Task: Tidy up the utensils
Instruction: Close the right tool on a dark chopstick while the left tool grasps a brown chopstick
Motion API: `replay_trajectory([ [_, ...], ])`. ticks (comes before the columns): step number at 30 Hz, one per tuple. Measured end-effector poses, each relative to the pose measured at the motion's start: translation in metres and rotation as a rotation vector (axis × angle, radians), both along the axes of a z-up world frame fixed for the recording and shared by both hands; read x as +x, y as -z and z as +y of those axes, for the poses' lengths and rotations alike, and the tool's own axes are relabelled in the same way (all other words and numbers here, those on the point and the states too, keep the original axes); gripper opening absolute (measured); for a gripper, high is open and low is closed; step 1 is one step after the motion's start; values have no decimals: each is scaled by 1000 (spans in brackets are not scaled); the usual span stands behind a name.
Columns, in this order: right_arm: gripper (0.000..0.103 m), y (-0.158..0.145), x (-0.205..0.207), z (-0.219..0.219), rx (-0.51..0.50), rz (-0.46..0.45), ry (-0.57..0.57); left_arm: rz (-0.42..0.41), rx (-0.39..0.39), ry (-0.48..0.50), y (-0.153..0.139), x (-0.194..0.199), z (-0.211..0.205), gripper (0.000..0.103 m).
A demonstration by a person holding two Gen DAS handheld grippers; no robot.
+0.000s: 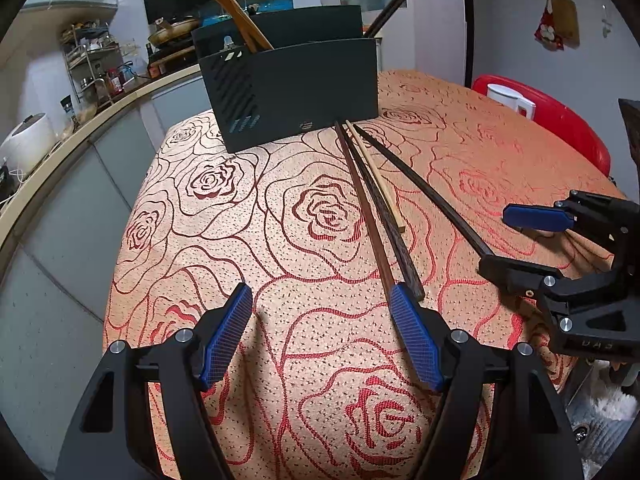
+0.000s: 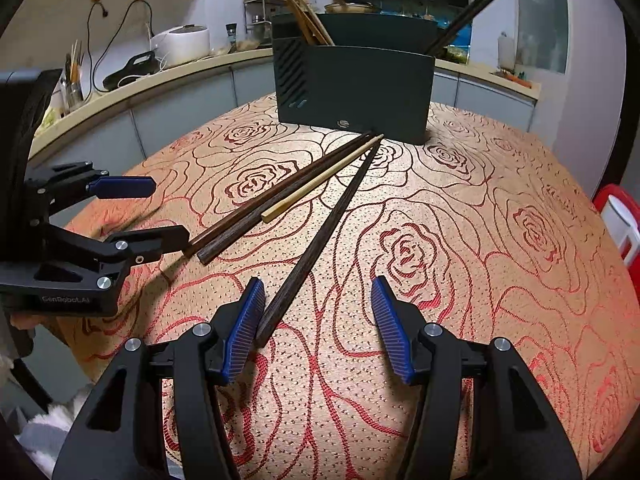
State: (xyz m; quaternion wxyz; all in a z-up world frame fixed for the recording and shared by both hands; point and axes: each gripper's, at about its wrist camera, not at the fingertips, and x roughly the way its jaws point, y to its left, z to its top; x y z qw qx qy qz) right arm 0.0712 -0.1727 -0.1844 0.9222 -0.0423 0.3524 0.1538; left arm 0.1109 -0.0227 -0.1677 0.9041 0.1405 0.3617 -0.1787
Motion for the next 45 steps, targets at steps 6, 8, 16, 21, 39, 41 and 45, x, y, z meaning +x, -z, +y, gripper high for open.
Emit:
replay_trajectory([
  [6,54,-1,-1,-2,1,-4,8,-2,-4,5,-1,-2,0,69],
  [8,54,-1,-1,-3,12,-1,7,-1,-30,12,-5,-3,2,69],
  [16,54,-1,-3,3,-14,-25,-1,0,15,33,2,-4,-8,69],
  [21,53,-2,0,-7,-45,-36,56,0,21,0,3,1,-2,68],
  [39,22,1,-1,-28,13,-39,79,32,-80,-8,7,7,-5,26],
  [41,22,1,0,-32,20,-37,90,37,-93,-26,6,9,-3,23],
  [45,22,2,1,-34,20,-42,95,42,-121,-36,6,11,-1,21],
])
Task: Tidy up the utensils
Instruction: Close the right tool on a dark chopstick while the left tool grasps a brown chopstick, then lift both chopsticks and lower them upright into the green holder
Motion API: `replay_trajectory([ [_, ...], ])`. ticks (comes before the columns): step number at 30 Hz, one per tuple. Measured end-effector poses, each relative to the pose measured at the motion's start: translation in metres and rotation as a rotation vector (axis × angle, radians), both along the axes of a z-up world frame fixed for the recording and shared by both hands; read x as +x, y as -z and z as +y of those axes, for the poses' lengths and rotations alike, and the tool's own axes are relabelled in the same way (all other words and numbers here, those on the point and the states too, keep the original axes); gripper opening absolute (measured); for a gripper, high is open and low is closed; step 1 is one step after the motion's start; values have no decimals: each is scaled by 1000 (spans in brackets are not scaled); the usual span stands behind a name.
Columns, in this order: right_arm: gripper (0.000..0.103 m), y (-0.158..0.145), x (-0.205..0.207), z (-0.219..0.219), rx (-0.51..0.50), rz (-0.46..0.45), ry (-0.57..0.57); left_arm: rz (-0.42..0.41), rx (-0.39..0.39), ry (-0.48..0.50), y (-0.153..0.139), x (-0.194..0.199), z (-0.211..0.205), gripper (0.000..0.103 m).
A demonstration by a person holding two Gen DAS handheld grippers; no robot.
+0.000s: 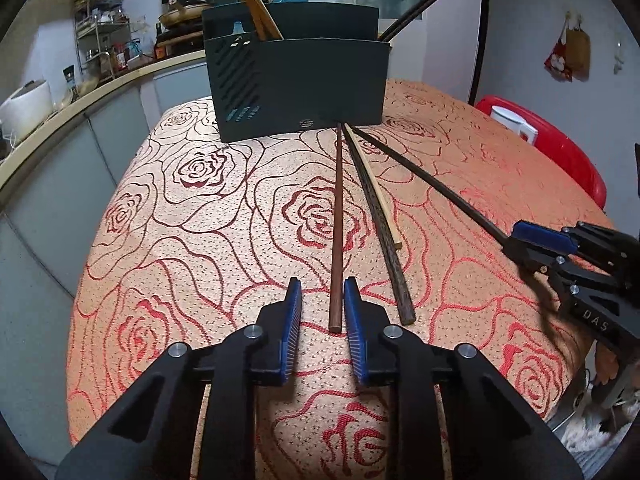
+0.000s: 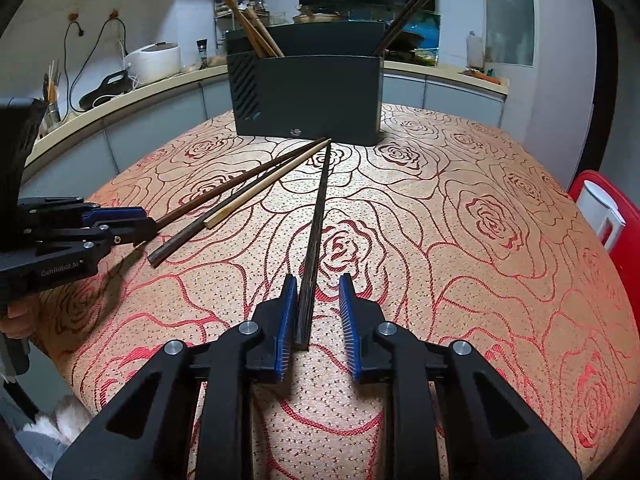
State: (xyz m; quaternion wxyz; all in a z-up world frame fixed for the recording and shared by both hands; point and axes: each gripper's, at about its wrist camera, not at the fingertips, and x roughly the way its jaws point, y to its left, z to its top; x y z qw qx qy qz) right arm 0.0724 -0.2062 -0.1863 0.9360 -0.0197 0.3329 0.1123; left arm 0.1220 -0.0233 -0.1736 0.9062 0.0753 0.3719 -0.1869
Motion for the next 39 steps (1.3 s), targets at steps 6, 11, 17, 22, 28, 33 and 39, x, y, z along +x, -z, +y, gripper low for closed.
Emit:
replay_trajectory([
  [6,17,1,0,1,0,-9,-14,3,-5,2,0,1,-6,7],
  [11,9,0,2,-3,19,6,-5,0,6,11,-1,-2,-7,6],
  [17,8,-1,5,-11,67,41,3,-26,5,-3,-11,-5,-2,6],
  [22,8,-13,5,-21,93,28,23,-68,6,-25,-24,-10,6,6],
  [28,8,-45,1,-34,111,-50,39,-132,-35,-39,-54,-15,22,6],
  [33,8,-74,3,-49,142,-109,52,-187,-25,-33,-80,-18,27,6],
  [39,8,-106,7,-63,179,-174,54,-249,6,-24,-107,-19,24,6],
])
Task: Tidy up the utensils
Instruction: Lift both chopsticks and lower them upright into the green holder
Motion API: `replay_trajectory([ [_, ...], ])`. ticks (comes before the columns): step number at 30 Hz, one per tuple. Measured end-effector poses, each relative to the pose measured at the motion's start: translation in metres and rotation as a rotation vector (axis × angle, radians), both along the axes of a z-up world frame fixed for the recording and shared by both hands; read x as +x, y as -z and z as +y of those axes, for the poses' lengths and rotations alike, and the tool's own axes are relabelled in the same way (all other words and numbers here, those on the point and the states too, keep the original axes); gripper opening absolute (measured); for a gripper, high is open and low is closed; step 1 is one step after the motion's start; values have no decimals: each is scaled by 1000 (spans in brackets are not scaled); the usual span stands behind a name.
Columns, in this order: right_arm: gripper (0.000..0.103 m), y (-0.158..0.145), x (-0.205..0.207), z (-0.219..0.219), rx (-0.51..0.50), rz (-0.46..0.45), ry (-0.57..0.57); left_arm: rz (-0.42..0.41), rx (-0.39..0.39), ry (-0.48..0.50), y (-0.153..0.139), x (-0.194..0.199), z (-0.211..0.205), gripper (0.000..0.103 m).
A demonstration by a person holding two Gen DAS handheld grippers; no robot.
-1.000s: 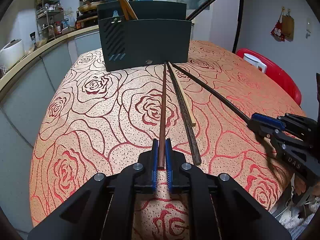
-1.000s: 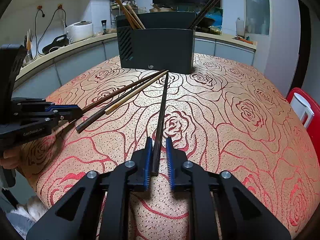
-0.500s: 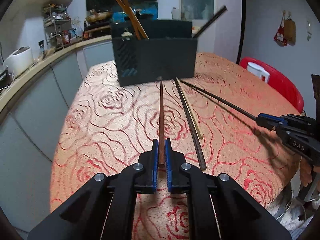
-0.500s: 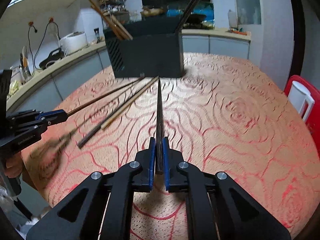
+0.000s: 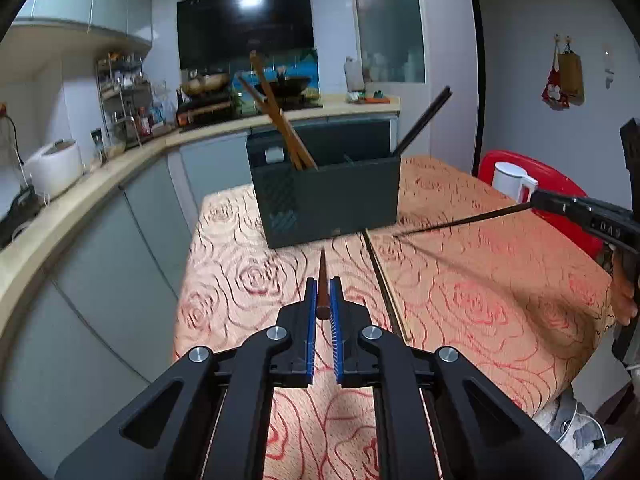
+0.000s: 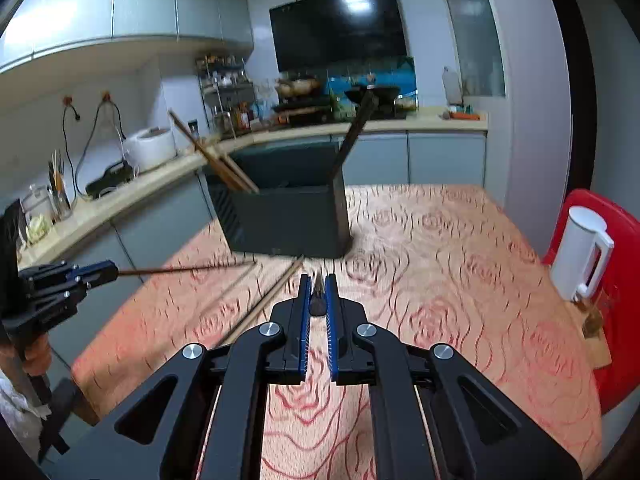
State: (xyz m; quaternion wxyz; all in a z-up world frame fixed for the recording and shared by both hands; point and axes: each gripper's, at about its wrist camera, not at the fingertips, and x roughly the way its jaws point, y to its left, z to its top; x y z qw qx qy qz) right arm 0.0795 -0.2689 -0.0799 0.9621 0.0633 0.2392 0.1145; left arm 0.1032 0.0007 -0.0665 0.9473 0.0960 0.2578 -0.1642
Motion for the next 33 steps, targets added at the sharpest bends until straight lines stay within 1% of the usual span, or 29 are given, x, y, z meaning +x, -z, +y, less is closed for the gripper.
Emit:
replay_trajectory([
  [4,8,-19,4,-5,13,-40,-8,-32,-6,6,-19,2,-1,6],
  [7,8,-32,9,-7,30,-60,-18,-46,-46,11,-36,8,1,6],
  [11,8,-43,17,-8,53,-70,-29,-62,-86,30,-54,17,2,6],
  [15,8,-51,30,-11,69,-61,-37,-72,-83,43,-68,26,-3,6],
  [24,8,-69,55,-7,75,-28,-64,-47,-83,37,-89,52,-4,6],
  [28,8,-75,67,-7,100,-8,-74,-29,-89,34,-95,61,-4,6],
  [33,8,-105,78,-8,93,-44,-60,-21,-97,38,-114,73,-2,6],
])
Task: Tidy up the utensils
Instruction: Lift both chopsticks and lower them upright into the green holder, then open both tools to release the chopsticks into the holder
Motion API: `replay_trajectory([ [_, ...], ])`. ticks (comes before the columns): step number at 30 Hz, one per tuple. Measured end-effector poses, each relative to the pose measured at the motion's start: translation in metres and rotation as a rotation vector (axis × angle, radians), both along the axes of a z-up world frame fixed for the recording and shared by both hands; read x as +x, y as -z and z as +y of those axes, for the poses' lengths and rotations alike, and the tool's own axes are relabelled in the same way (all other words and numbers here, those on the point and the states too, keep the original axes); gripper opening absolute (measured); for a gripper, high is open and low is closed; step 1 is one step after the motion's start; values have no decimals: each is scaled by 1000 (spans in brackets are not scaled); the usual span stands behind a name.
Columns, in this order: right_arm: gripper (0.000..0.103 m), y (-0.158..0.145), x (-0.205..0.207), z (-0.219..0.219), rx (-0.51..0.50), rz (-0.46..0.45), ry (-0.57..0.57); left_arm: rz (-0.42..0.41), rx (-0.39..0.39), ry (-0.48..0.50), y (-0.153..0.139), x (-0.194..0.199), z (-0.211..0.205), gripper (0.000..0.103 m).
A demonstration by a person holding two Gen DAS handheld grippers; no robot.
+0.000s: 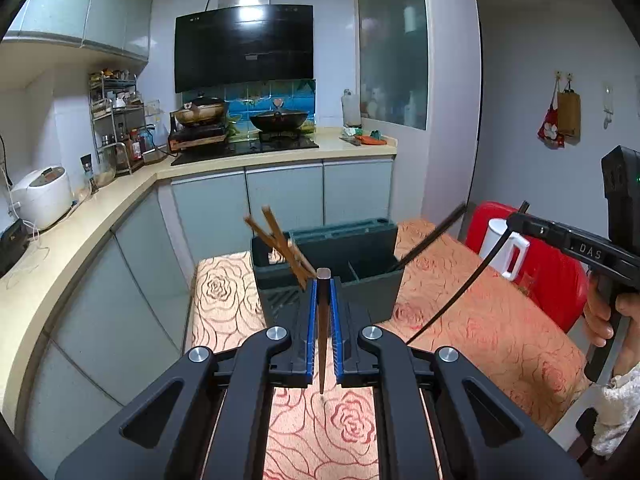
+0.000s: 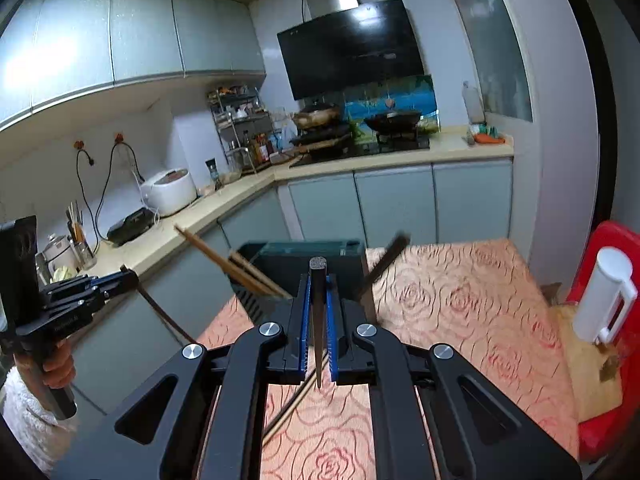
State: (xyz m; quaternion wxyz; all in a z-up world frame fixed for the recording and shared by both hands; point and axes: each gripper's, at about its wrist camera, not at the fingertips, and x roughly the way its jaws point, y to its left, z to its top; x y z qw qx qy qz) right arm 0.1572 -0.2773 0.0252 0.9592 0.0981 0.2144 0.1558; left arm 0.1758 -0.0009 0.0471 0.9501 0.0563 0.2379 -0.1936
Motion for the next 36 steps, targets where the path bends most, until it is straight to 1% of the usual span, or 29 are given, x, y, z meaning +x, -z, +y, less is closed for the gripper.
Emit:
replay_trajectory([
  [3,8,-22,2,2,-19,-44,8,1,-45,8,-21,10,3,6],
  [6,8,-40,8,4,-41,-73,24,-6,-67,7,-38,18,3,6],
  [14,8,-78,35,1,-60,-107,50,-70,-68,9,-83,37,-20,6],
  [19,8,-86,52,7,-94,-104,63,-99,-70,11,-98,52,-38,6],
  [22,8,-85,62,12,-112,-90,64,-98,-84,-3,-100,66,-44,6],
  [25,8,-80,76,15,-119,-64,63,-82,-98,-14,-93,82,-51,6],
  [30,8,-66,101,23,-129,-9,64,-51,-120,-37,-71,106,-58,6],
  [36,8,-46,121,37,-169,30,56,-3,-104,-70,-44,135,-63,6],
])
